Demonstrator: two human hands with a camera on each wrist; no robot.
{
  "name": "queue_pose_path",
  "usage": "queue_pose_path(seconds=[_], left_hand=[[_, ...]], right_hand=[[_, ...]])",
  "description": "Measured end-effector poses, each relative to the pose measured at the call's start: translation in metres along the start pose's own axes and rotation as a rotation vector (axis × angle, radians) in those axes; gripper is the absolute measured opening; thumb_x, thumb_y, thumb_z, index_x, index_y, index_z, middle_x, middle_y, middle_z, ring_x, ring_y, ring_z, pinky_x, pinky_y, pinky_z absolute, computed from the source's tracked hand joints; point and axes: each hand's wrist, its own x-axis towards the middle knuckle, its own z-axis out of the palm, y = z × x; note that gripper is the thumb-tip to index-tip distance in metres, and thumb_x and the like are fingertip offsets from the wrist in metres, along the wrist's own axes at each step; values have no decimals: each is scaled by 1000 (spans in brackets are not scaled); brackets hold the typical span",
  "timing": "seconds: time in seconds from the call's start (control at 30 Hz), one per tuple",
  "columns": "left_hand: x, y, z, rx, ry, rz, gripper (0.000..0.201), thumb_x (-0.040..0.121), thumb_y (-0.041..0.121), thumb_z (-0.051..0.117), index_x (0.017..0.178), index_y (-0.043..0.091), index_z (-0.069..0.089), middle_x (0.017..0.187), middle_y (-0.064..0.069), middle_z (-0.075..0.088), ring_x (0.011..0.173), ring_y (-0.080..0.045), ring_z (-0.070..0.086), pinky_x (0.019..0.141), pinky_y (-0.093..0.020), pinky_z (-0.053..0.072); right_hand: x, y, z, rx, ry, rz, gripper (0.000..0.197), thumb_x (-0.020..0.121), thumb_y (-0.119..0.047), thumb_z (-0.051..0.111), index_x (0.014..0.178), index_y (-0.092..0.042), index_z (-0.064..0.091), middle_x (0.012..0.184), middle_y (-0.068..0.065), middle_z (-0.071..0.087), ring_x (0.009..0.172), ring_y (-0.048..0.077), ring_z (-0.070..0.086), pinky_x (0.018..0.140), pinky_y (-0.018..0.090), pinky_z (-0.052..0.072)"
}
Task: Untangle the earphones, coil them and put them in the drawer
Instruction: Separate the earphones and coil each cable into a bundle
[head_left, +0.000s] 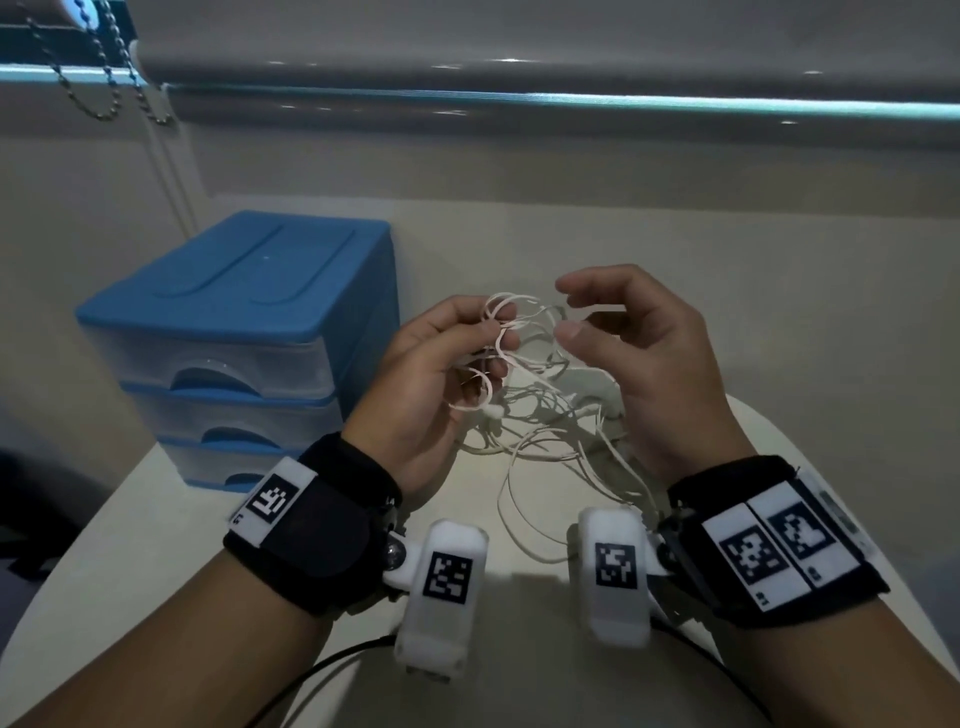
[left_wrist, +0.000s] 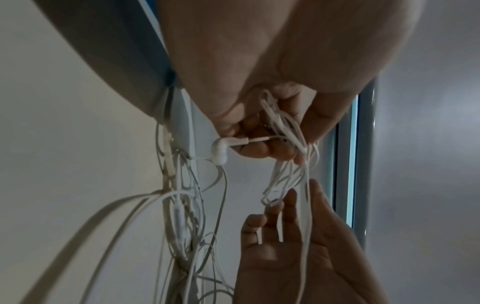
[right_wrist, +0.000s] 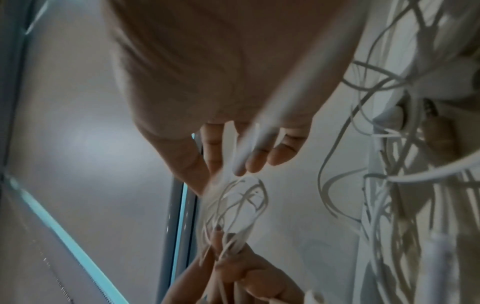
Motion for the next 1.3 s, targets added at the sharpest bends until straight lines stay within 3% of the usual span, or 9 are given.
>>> queue_pose_path(seconds=[0.13,0.3,0.4,0.53,0.73,0.9,1.03,1.17,1.3], left_hand=[[-3,0,1,-6,-38,-19,16,90,9,62,104,9,70,83,-4,66,65,-10,55,61,-20,49],[-5,-3,5,86,-51,14,22,83,7,74,104,8,71,85,-3,65,66,-10,55,61,-21,49],[-5,-2,5,117,8,28,17,85,-2,68,100,7,69,79,-1,64,61,-8,55,56,-19,49],[-4,2,2,171,58,34,17,90,-2,65,97,11,72,76,1,64,65,-8,54,64,-22,46],[-5,2,6,150,73,23,17,90,-4,63,95,9,71,71,2,63,61,-6,55,62,-18,49],[-5,2,7,161,64,22,19,89,-6,64,92,11,72,72,1,64,61,-6,56,64,-19,50],[-5,2,7,185,49,32,21,89,-9,63,94,10,69,74,3,65,61,-8,56,65,-22,47],[-5,1,6,229,47,24,23,88,-10,64,98,10,71,81,2,69,69,-9,57,67,-23,48],[-6,2,8,258,32,-23,17,88,-10,66,96,4,68,74,-3,67,61,-11,57,53,-16,47]], right_hand=[[-2,0,2,-63,-30,-36,16,86,-9,78,98,-20,77,105,4,73,86,20,64,80,38,58],[-2,2,3,-88,-69,-36,5,86,-6,78,88,-11,75,82,5,73,74,15,61,71,27,53],[-1,3,3,-41,-40,-17,6,87,-5,76,85,-10,73,77,1,70,71,12,59,69,25,50],[2,3,-1,86,61,64,12,89,-6,72,81,-14,68,72,3,62,63,15,51,61,29,42],[-1,-4,-3,354,145,171,18,96,-3,56,83,-15,58,80,7,58,64,14,46,59,24,36],[0,-3,-5,374,199,152,18,99,-6,55,85,-17,59,83,4,60,69,12,47,60,25,35],[0,-3,-4,342,127,166,18,97,-10,55,83,-20,60,87,1,63,77,11,49,68,27,35],[0,-5,-9,523,87,150,19,99,-9,50,85,-20,58,93,1,66,82,11,52,69,28,35],[1,-4,-9,612,43,139,18,102,-13,46,89,-20,56,104,7,71,84,13,55,70,28,39]])
